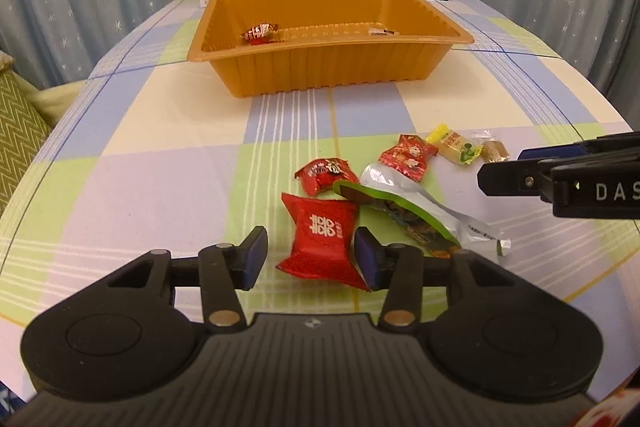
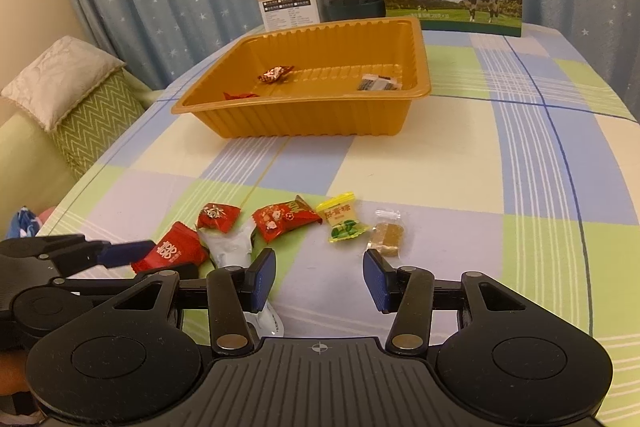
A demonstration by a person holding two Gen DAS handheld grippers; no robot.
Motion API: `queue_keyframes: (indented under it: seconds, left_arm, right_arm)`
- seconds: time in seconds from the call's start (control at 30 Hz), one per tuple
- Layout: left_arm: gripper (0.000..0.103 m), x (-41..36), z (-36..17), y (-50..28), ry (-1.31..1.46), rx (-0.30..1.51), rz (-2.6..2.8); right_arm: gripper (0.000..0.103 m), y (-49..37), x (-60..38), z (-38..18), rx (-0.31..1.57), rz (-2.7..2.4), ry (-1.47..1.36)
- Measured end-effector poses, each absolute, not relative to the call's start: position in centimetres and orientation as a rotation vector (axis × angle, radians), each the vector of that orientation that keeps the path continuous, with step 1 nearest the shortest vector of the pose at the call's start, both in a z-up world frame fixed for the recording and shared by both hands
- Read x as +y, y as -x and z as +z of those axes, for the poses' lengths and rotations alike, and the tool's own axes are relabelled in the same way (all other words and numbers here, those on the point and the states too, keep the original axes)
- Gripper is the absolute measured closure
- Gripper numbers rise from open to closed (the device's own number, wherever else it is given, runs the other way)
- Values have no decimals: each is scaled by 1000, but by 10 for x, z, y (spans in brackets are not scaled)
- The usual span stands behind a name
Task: Organize snacks
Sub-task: 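Return both tools to the pile and grasp a red square packet with the left tool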
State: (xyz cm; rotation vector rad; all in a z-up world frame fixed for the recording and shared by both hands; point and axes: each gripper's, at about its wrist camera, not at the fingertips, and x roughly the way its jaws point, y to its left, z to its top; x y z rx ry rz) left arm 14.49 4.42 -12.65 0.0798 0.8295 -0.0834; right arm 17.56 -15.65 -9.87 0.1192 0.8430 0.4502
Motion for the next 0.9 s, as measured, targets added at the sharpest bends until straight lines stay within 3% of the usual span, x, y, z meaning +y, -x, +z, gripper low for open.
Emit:
queue_keyframes:
  seconds: [0.2,0.27,0.37,0.9]
  left_arm:
    - [60,46,-127,-150,-86,817,-105]
    - [77,47,-126,-152,-77,817,-114]
    - [80,50,-124,-154,-64,829,-102]
    - [81,69,-112,-148,-6,822,-40]
  right_arm:
    - [54,-177,-157,-99,846,451,-124]
    - [54,-177,-156,-100,850,455,-124]
    - [54,-177,-154,-100,852,467,-119]
    - [54,-175,-107,-110,850,630,28]
